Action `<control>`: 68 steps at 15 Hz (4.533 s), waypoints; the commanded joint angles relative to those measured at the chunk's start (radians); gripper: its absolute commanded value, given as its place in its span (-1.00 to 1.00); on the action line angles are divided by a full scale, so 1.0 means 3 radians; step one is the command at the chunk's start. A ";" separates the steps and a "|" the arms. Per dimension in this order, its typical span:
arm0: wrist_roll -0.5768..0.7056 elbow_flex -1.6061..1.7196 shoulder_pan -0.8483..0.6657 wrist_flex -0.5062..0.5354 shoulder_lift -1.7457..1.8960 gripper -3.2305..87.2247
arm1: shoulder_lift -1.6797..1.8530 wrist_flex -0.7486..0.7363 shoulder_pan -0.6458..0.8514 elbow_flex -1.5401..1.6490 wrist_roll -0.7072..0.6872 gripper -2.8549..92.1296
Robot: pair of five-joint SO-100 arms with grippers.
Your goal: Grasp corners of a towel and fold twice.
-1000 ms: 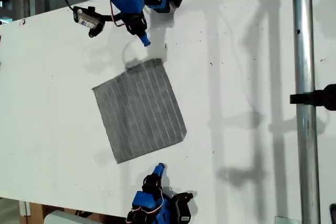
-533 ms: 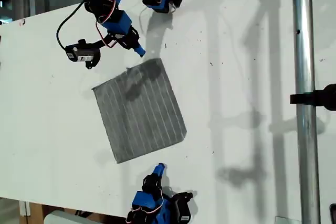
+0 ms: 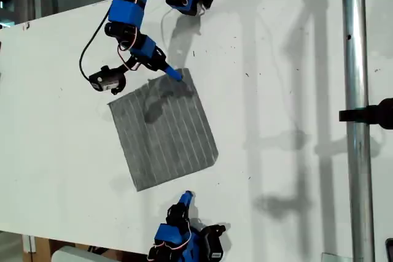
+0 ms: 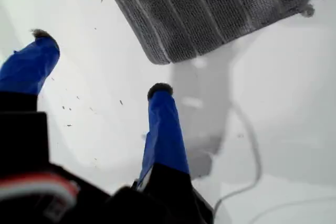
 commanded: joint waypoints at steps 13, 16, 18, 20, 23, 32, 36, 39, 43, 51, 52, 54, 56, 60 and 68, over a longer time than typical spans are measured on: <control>-0.0015 0.0015 -0.0020 0.0026 -0.0005 -0.97 | -0.1432 -0.1381 0.0230 0.0399 -0.0435 -0.29; -0.0031 0.0015 -0.0015 0.0026 -0.0005 -0.97 | -0.1708 -0.1227 0.0138 0.0133 -0.0491 -0.84; -0.0031 0.0015 -0.0036 0.0026 -0.0005 -0.97 | -0.1733 -0.1248 0.0077 0.0087 -0.0491 -0.94; -0.0066 0.0015 -0.0051 0.0000 -0.0005 -0.97 | -0.1733 -0.1263 0.0072 0.0087 -0.0476 -0.94; -0.0194 -0.0072 -0.0005 -0.0297 -0.0015 -0.98 | -0.1733 -0.1294 0.0072 0.0097 -0.0476 -0.94; 0.0404 -0.3569 -0.0031 -0.0348 -0.4239 -0.98 | -0.1733 -0.1314 0.0087 0.0128 -0.0470 -0.94; 0.0614 -0.4996 0.0169 0.0205 -0.5507 -0.98 | -0.1733 -0.1314 0.0112 0.0133 -0.0470 -0.94; 0.0619 -0.6085 0.0450 0.0516 -0.6243 -0.98 | -0.1733 -0.1314 0.0133 0.0138 -0.0470 -0.94; 0.0931 -0.6663 0.0578 0.0665 -0.6550 -0.24 | -0.1728 -0.1324 0.0143 0.0143 -0.0470 -0.94; 0.0649 -0.6161 0.0476 0.0378 -0.7517 -0.25 | -0.1713 -0.1335 0.0128 0.0159 -0.0470 -0.94; 0.0578 -0.6151 0.0465 0.0378 -0.7624 -0.24 | -0.1713 -0.1335 0.0128 0.0159 -0.0470 -0.94; 0.0455 -0.6151 0.0435 0.0389 -0.7834 -0.23 | -0.1713 -0.1335 0.0128 0.0164 -0.0470 -0.94; 0.0363 -0.6172 0.0460 0.0378 -0.7997 -0.25 | -0.1708 -0.1335 0.0123 0.0174 -0.0470 -0.94; 0.0302 -0.6238 0.0557 0.0215 -0.8186 -0.39 | -0.1703 -0.1335 0.0118 0.0179 -0.0476 -0.94; 0.0419 -0.6504 0.0660 0.0199 -0.8268 -0.98 | -0.1483 -0.1381 0.0107 0.0337 -0.0440 -0.94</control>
